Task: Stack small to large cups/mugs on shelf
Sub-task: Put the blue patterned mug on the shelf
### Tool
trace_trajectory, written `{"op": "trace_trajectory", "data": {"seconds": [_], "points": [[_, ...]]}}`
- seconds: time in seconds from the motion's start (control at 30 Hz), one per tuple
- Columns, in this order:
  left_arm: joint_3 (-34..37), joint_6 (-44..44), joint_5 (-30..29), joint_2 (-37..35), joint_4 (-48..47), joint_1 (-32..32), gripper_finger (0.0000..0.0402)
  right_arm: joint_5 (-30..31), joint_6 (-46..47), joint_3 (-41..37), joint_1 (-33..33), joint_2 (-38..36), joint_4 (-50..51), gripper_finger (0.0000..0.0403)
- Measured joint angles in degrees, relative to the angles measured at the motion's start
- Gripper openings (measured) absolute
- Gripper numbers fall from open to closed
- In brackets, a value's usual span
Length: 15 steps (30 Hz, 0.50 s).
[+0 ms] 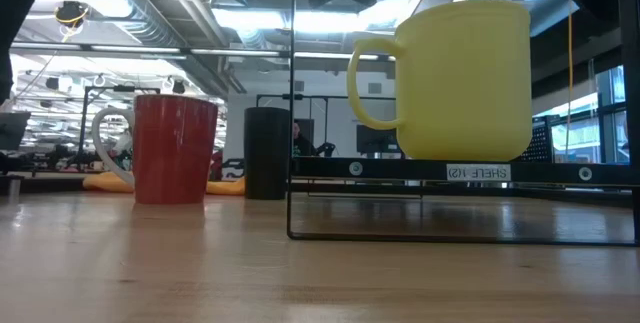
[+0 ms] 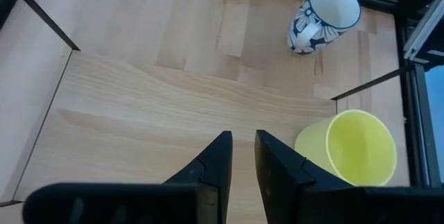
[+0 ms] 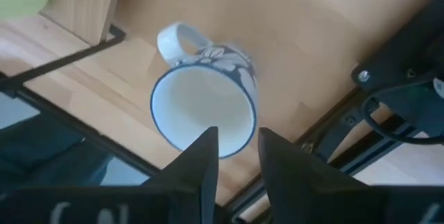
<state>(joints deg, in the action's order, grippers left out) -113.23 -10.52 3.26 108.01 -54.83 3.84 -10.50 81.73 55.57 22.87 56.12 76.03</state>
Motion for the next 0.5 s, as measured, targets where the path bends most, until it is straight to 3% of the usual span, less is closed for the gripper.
{"op": "trace_trajectory", "data": {"seconds": [0.5], "points": [[0.0, -1.4, -0.8, 0.0, -0.5, -0.5, 0.0059, 5.0, 9.7, 0.0, 11.5, 6.0, -0.6, 0.0104]]}}
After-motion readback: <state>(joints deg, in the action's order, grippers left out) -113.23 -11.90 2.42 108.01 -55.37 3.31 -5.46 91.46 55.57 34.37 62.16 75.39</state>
